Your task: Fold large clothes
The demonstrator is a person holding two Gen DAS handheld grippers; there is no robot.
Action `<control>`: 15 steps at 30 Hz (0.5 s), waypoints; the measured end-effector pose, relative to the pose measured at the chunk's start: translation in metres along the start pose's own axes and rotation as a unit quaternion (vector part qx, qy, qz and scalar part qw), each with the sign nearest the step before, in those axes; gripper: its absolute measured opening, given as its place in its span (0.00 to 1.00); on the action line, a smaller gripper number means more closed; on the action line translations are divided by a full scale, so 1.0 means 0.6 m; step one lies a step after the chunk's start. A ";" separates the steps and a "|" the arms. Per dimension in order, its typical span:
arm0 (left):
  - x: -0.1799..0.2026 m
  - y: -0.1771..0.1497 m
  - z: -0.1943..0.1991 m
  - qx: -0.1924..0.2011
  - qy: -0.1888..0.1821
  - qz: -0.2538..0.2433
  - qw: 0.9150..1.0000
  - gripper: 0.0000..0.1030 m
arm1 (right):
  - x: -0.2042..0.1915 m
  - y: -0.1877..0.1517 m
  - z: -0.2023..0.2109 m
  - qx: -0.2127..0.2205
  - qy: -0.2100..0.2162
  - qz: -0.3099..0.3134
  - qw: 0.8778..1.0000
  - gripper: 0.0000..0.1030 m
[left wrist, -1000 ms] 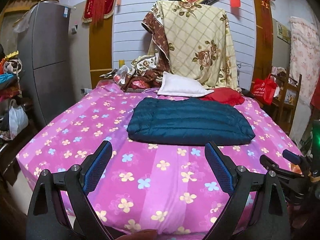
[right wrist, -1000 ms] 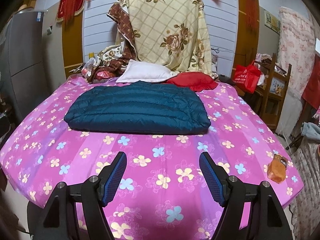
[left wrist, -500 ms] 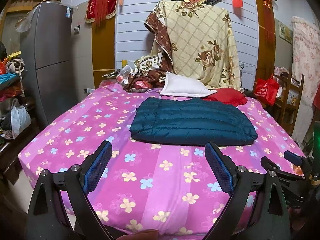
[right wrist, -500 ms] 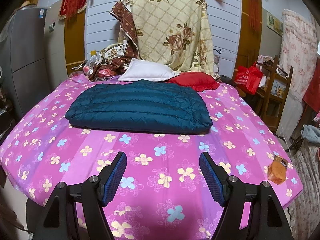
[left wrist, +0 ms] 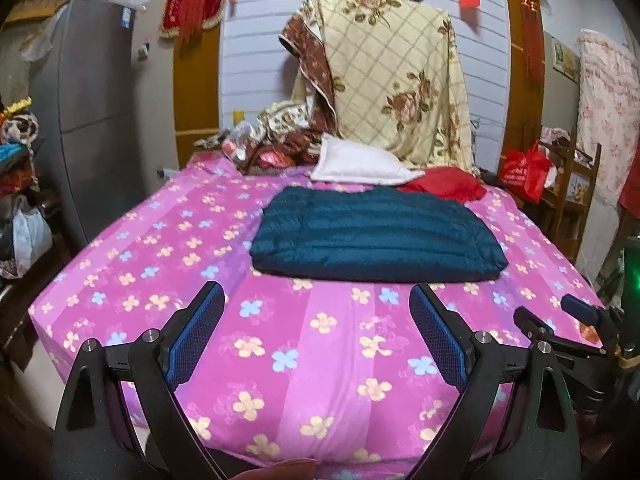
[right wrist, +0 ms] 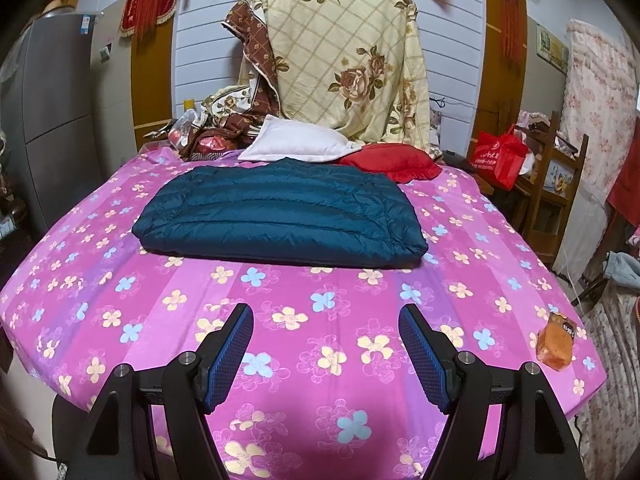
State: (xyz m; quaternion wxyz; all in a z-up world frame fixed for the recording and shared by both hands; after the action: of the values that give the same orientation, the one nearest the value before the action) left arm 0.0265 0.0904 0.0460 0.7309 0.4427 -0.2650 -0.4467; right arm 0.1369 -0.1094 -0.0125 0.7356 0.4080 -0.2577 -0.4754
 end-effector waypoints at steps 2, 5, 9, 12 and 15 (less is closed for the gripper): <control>0.004 -0.006 -0.008 -0.011 -0.001 -0.002 1.000 0.91 | 0.000 -0.001 -0.002 -0.003 -0.001 0.002 1.000 0.71; 0.007 -0.012 -0.014 -0.015 -0.002 -0.002 1.000 0.91 | -0.002 -0.004 -0.009 -0.009 -0.001 0.003 1.000 0.71; 0.010 -0.019 -0.019 -0.026 -0.005 -0.001 1.000 0.91 | -0.004 -0.011 -0.017 -0.018 0.002 0.000 1.000 0.71; 0.009 -0.022 -0.022 -0.036 -0.006 0.002 0.999 0.91 | -0.008 -0.012 -0.015 -0.016 0.001 0.006 1.000 0.71; 0.007 -0.027 -0.028 -0.047 -0.006 0.004 0.999 0.91 | -0.010 -0.011 -0.015 -0.018 -0.004 0.013 1.000 0.71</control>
State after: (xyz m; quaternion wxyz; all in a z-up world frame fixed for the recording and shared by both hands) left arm 0.0349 0.0902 0.0238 0.7512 0.4037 -0.2500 -0.4586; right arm 0.1382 -0.1021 -0.0231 0.7483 0.3890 -0.2571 -0.4718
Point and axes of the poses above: each gripper's, at about its wrist camera, not at the fingertips, and z roughly against the way its jaws point, x to its right, y to its top, the point moved 6 cm from there along -z, roughly the way its jaws point, and after that the axes turned 6 degrees about y, right-handed, at the moved point
